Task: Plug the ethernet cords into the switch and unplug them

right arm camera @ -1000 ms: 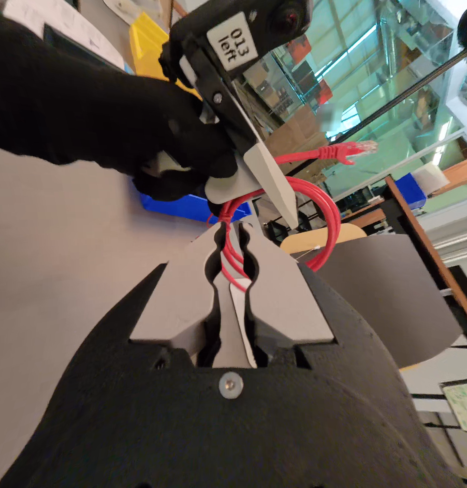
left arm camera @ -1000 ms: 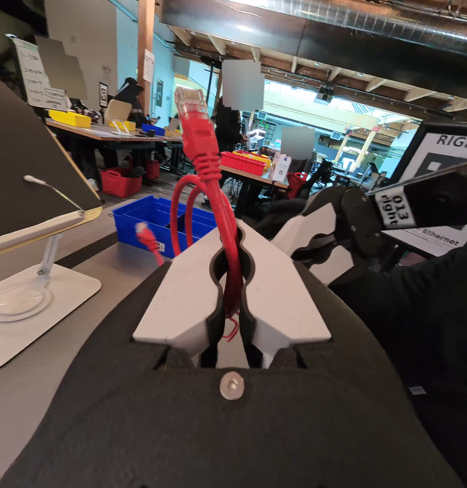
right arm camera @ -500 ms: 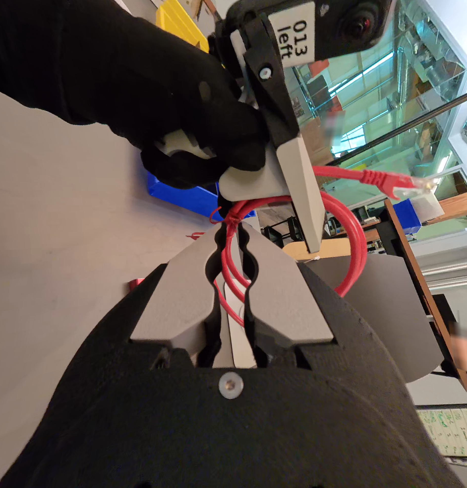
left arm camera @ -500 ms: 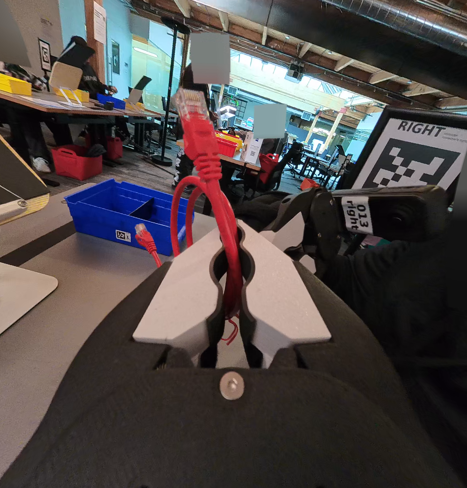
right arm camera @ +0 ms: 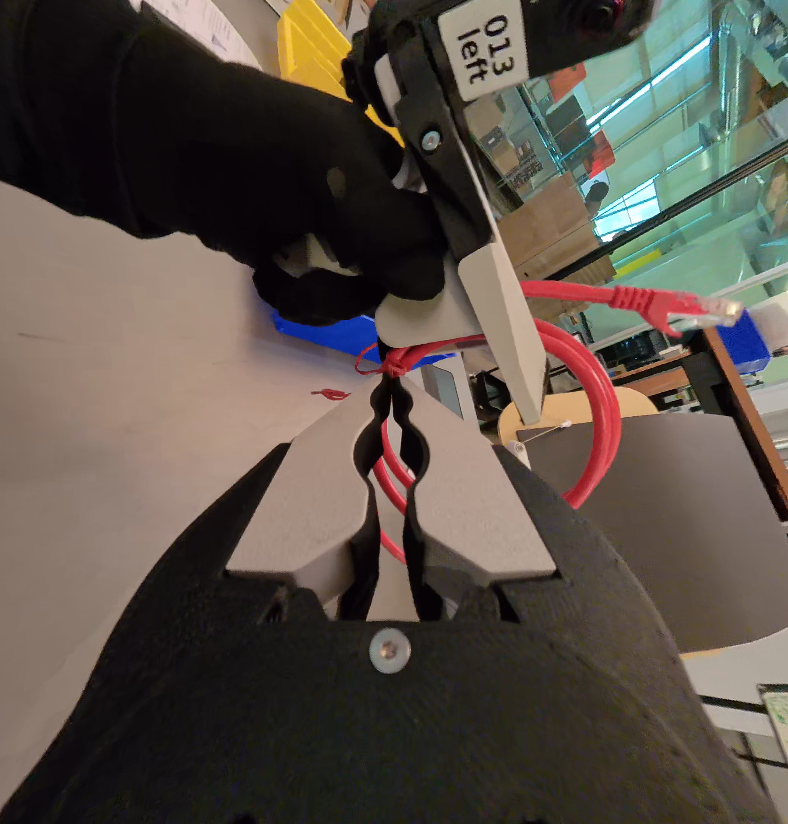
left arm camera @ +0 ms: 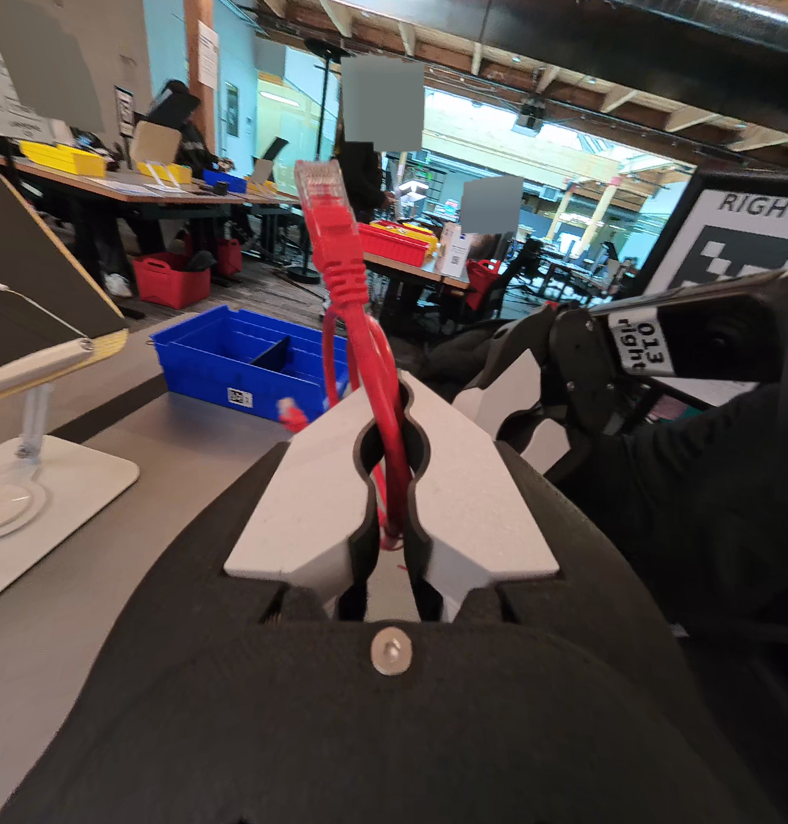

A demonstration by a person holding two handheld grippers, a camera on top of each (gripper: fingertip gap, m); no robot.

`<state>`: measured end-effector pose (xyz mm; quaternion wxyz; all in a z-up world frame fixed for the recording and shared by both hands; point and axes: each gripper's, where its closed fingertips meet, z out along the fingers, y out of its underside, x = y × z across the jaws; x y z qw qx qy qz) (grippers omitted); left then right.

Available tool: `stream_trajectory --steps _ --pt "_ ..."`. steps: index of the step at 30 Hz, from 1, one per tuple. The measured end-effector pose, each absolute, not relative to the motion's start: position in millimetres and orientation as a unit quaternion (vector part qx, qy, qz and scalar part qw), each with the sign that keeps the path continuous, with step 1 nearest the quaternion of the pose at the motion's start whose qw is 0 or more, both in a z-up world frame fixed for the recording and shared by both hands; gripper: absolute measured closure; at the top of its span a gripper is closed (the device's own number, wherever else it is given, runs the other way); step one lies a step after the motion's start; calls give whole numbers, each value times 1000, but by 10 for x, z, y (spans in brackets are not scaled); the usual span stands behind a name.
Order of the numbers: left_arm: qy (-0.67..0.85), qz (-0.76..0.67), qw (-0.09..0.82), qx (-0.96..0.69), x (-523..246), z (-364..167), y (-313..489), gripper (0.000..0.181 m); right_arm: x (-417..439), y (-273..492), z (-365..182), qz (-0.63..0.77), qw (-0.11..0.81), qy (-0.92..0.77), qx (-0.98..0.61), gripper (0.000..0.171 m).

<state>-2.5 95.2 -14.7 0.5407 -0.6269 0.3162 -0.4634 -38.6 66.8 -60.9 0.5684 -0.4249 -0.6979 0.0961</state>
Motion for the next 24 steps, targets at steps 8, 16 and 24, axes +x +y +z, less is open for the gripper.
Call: stream_trajectory --steps 8,16,24 --pt "301 -376 611 -628 -152 -51 1048 181 -421 654 -477 218 540 -643 -496 171" --pt "315 -292 648 -629 -174 -44 1057 181 -512 576 -478 143 572 -655 -472 171" --pt "276 -321 670 -609 -227 107 1058 181 -410 310 -310 166 587 -690 -391 171"
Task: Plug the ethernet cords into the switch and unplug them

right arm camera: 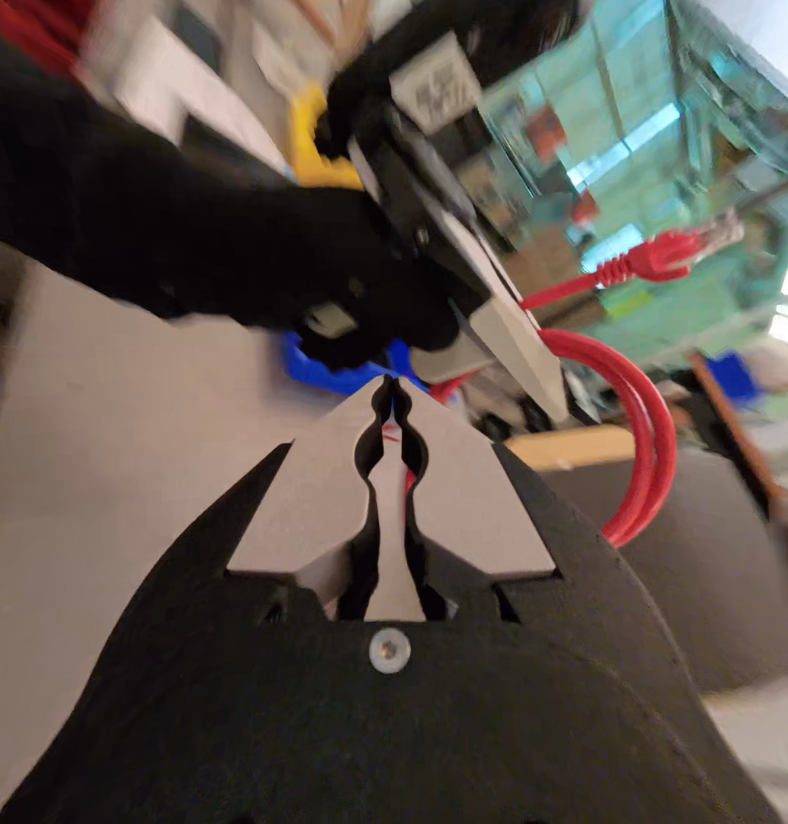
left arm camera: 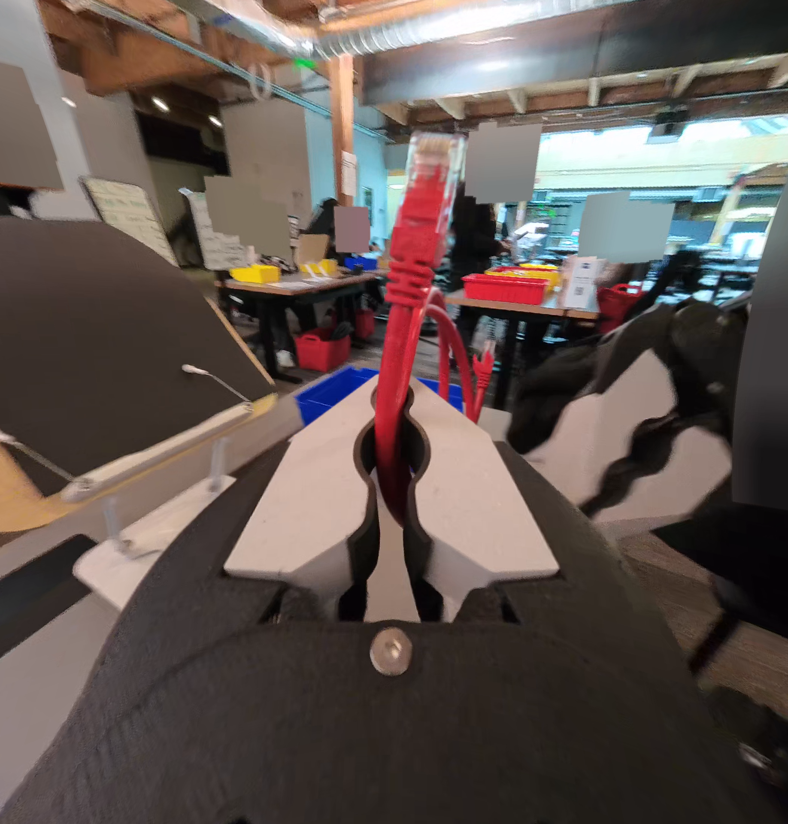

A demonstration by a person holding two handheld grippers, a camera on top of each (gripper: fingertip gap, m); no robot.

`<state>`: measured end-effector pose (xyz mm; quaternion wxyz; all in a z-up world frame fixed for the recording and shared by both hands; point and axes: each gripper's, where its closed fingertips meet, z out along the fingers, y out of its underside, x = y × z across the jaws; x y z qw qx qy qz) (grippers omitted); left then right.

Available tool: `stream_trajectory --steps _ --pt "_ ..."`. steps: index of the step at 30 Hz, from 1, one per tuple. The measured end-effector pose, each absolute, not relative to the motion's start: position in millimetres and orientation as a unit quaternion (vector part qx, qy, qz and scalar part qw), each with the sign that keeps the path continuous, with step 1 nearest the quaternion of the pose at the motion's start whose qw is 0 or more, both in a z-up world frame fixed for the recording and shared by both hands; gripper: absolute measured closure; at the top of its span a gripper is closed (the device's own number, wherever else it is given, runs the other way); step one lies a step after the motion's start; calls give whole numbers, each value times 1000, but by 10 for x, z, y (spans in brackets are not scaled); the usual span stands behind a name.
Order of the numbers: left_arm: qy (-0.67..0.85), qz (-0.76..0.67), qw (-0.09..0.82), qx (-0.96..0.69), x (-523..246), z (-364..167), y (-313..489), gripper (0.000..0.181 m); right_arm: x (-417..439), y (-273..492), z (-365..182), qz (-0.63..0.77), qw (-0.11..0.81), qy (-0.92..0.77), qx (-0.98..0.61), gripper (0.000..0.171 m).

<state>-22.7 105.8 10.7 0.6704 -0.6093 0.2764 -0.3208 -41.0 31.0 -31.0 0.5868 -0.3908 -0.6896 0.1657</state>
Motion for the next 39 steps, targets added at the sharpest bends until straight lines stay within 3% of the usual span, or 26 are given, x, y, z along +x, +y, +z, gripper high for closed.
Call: stream_trajectory --steps 3,11,21,27,34,39 --pt "238 -353 691 -584 -394 263 1038 181 -419 369 -203 237 574 -646 -443 171" --pt "246 -271 762 -534 -458 486 895 181 -601 526 -202 586 399 -434 -555 158" --pt "281 -214 775 -524 -323 486 826 181 -601 515 -144 712 318 -347 -521 165" --pt "293 -183 772 -534 -291 462 836 181 -580 591 -224 646 374 -383 -543 171" --pt "275 -185 750 -572 -382 360 979 181 -450 810 -287 345 547 -511 -566 171" --pt "304 -119 740 -588 -358 245 1046 181 -343 899 -349 185 573 -576 -553 171"
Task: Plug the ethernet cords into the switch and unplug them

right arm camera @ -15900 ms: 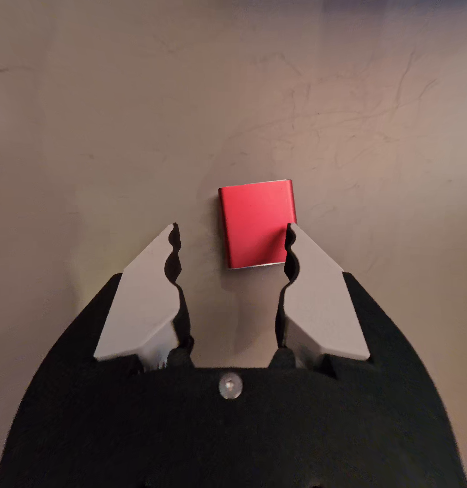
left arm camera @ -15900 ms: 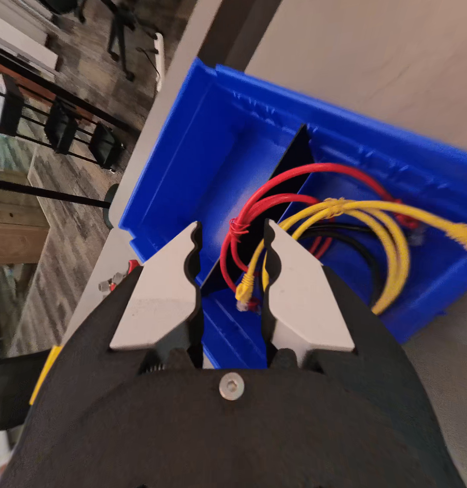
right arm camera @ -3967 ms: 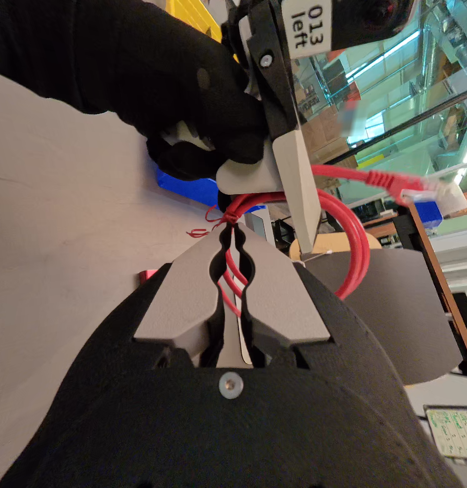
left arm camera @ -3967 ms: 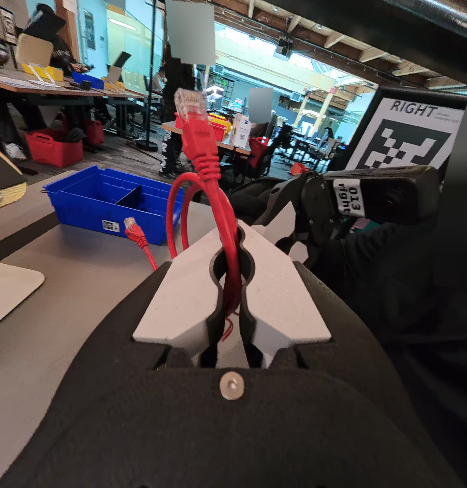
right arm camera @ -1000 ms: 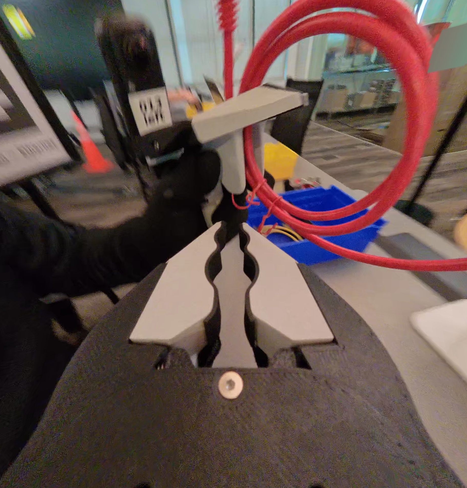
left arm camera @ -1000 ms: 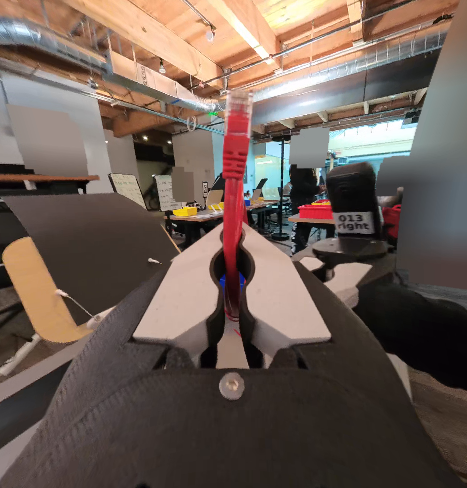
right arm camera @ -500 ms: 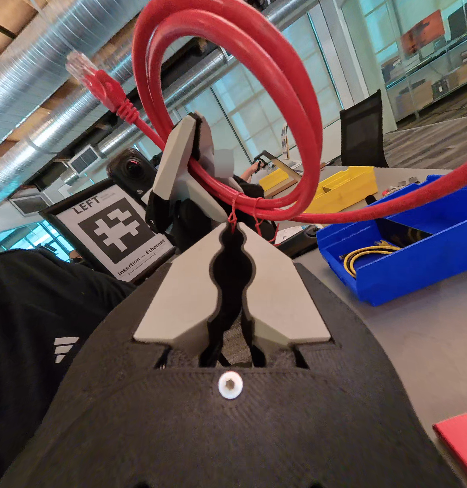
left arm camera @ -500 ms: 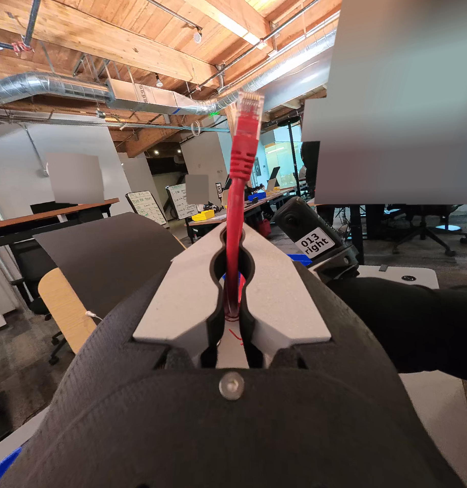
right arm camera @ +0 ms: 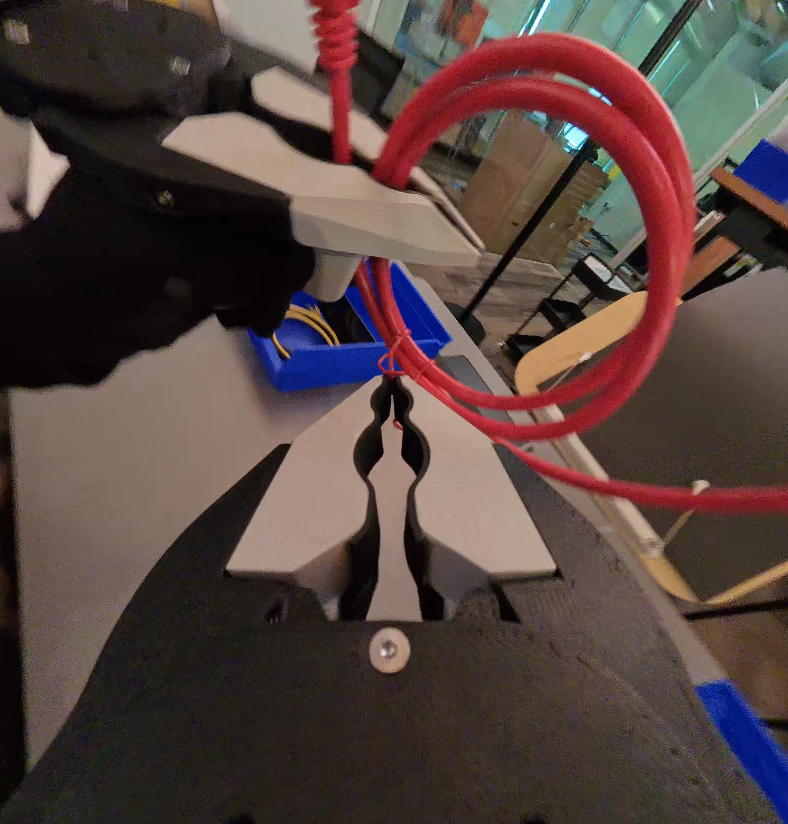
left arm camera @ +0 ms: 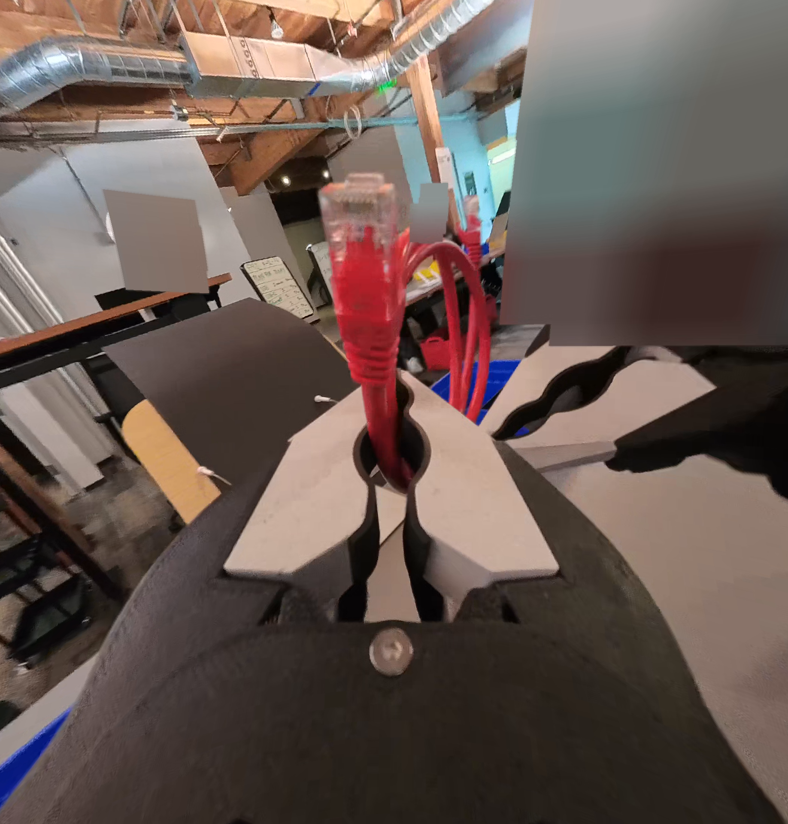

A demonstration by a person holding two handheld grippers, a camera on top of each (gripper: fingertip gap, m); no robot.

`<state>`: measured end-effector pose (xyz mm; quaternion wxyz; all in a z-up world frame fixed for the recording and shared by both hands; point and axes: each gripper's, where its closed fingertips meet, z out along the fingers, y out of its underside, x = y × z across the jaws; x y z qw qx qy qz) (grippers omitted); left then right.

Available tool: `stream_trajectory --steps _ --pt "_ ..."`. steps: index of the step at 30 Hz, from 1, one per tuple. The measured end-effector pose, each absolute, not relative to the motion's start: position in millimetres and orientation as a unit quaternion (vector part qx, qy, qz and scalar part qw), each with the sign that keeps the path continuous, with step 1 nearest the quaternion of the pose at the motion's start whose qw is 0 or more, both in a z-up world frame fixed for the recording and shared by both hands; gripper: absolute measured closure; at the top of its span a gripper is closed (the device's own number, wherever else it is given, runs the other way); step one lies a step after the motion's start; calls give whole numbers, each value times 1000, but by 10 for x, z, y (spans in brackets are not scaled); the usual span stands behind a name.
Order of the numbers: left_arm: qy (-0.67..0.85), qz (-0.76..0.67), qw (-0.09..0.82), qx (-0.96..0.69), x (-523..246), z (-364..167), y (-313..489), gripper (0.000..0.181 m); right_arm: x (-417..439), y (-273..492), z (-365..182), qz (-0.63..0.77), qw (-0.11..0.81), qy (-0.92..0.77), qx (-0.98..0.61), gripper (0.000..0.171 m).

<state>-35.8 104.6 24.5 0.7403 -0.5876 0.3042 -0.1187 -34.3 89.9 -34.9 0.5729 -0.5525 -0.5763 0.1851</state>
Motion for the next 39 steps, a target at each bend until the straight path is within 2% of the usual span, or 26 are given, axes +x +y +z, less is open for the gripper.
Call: stream_trajectory --steps 8,13,16,20,22,24,26,31,33,34,37,39 --pt "366 -24 695 -619 -203 -14 1123 181 -271 976 -522 206 513 -586 -593 171" --pt "395 -1 655 -644 -92 -305 1214 181 -158 1151 -516 17 566 -618 -545 171" --pt "379 -30 644 -664 -118 -378 1277 181 -209 1085 -543 -101 600 -662 -438 171" --pt "316 -138 642 -684 -221 -346 1320 181 -395 882 -706 -110 607 -707 -347 171" --pt "302 -151 655 -676 -244 -309 1326 181 -412 828 -672 -43 609 -701 -369 169" --pt "291 -141 672 -666 -305 -241 1336 181 -399 737 -542 52 617 -683 -388 158" --pt "279 -153 691 -649 -350 -137 1309 181 -356 781 -415 160 599 -642 -451 159" --pt "275 -119 731 -613 -427 36 1244 181 -413 742 -512 419 443 -557 -563 162" --pt "278 -116 734 -609 -417 63 1222 181 -480 724 -523 505 389 -507 -580 154" --pt "279 -114 733 -610 -412 61 1222 181 -499 783 -499 519 403 -480 -581 152" --pt "277 -117 731 -613 -414 69 1219 181 -543 880 -534 436 488 -493 -573 147" --pt "275 -124 729 -615 -403 72 1214 181 -588 807 -491 414 511 -504 -559 145"
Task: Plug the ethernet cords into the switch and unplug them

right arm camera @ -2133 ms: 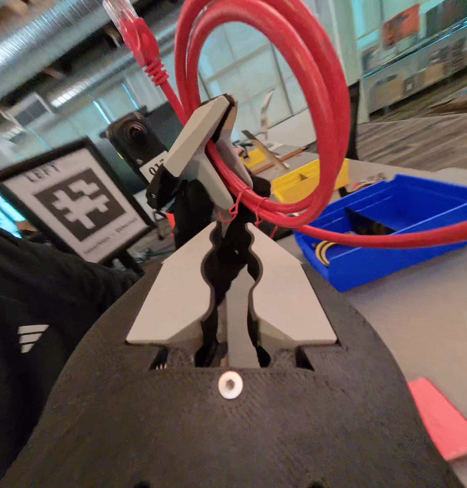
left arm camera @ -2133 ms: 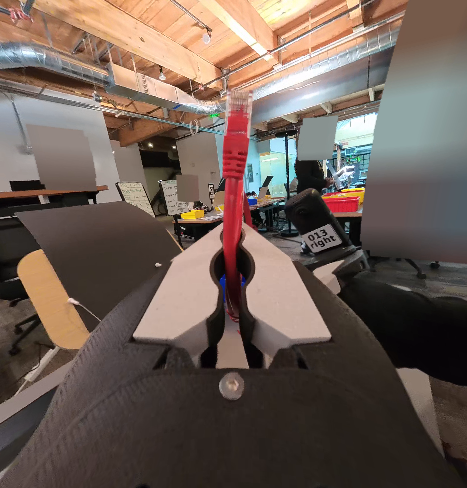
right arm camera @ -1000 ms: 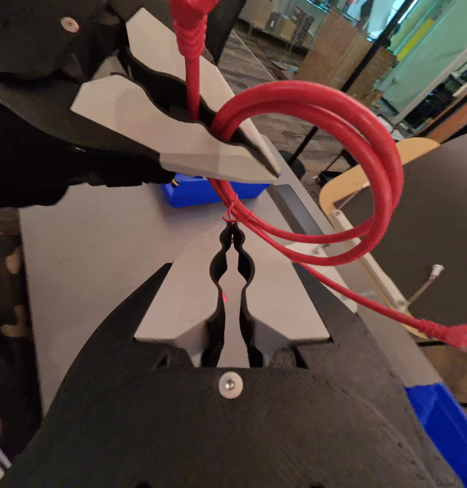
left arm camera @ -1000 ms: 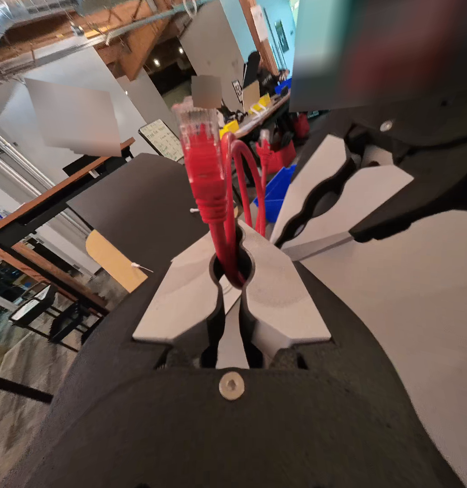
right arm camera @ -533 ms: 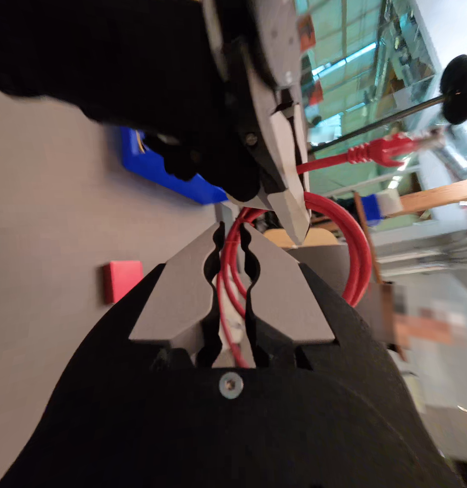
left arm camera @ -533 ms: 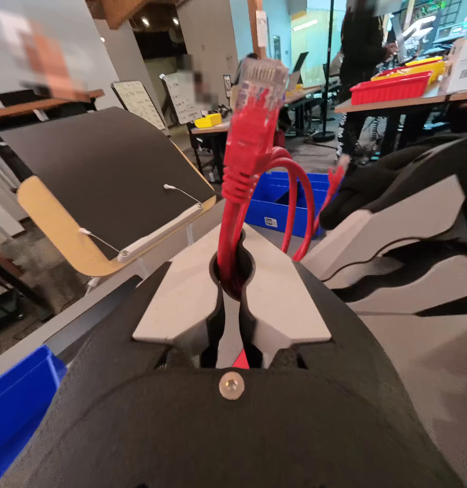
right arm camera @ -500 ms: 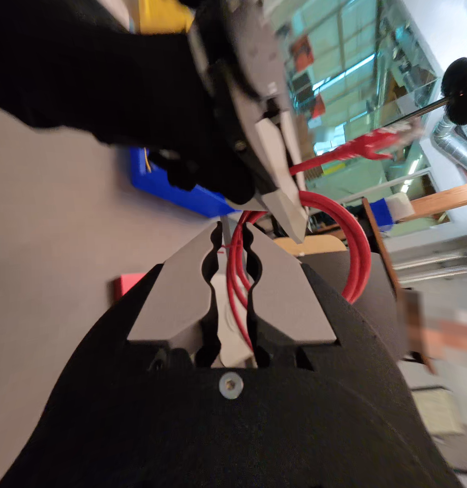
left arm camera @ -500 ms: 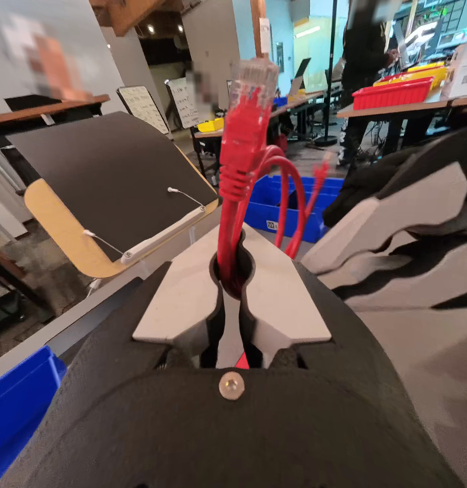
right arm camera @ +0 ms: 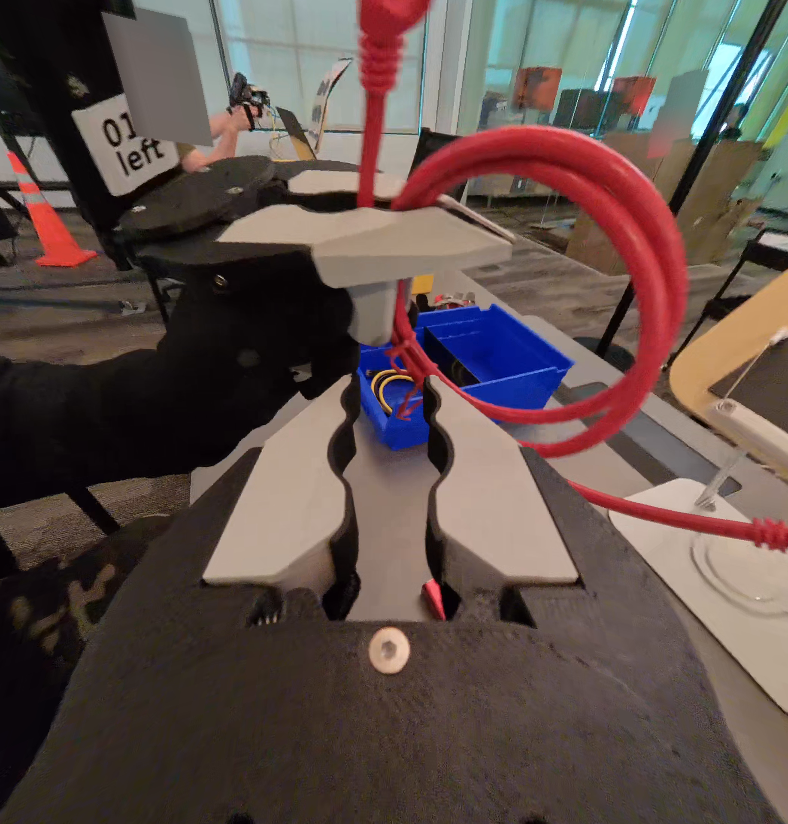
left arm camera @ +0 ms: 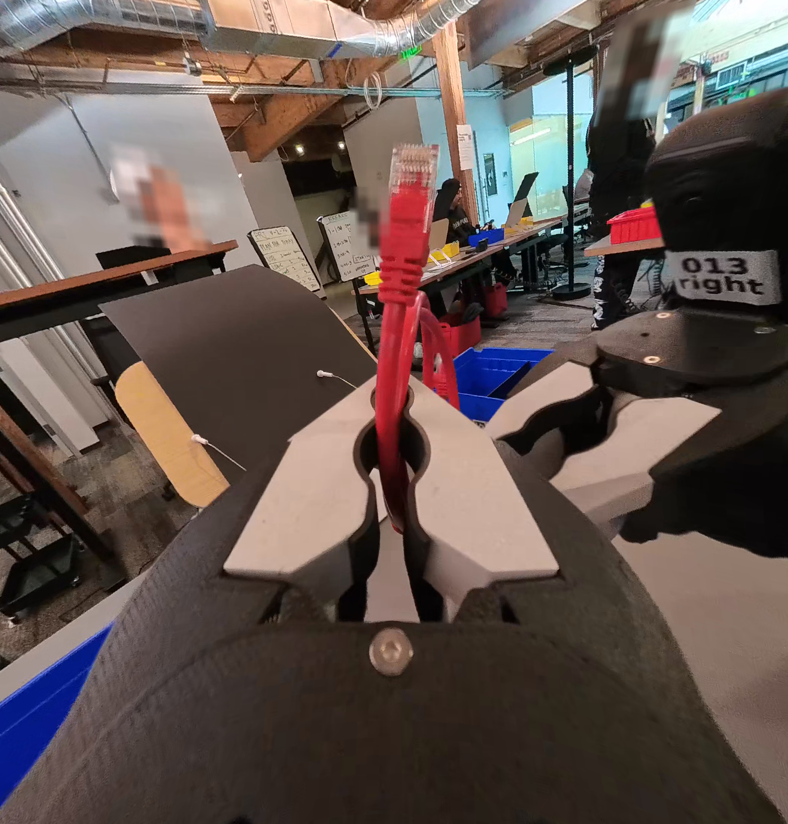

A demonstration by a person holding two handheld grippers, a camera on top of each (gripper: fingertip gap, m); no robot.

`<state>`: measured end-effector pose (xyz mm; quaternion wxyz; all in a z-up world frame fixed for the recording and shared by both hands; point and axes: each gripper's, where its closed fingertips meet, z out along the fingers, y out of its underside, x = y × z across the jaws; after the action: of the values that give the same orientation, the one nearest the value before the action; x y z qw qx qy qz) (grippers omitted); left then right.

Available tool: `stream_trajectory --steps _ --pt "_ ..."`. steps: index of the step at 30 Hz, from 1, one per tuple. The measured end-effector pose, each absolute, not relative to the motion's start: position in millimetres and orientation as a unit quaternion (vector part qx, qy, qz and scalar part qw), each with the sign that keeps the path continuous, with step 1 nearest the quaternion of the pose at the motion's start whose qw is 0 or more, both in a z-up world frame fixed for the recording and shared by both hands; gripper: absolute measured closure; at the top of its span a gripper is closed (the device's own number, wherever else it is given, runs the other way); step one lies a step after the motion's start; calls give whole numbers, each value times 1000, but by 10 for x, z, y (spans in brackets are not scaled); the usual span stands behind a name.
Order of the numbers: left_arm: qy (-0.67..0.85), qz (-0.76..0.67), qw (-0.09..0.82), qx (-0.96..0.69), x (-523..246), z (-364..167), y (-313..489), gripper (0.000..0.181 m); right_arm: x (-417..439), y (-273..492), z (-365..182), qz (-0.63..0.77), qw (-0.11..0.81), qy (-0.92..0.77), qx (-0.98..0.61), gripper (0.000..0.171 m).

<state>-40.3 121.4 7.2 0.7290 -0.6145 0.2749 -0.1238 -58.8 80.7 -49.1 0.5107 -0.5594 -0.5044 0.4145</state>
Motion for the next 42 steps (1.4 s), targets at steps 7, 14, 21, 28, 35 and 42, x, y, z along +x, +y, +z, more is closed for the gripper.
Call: stream_trajectory --steps 7,14,21,28,35,42 --pt "279 -142 711 -629 -285 -4 1201 181 -578 880 -490 357 556 -498 -561 167" --pt "261 -177 694 -647 -292 -34 1223 181 -620 816 -527 352 550 -526 -546 148" --pt "260 -174 697 -646 -282 -13 1208 181 -587 836 -480 353 558 -512 -549 162" --pt "250 -194 695 -646 -307 9 1205 181 -588 811 -434 276 614 -527 -519 170" --pt "239 -227 685 -650 -311 -17 1215 181 -585 803 -408 298 609 -520 -520 168" --pt "250 -283 647 -662 -259 -69 1235 181 -532 811 -391 359 572 -514 -528 171"
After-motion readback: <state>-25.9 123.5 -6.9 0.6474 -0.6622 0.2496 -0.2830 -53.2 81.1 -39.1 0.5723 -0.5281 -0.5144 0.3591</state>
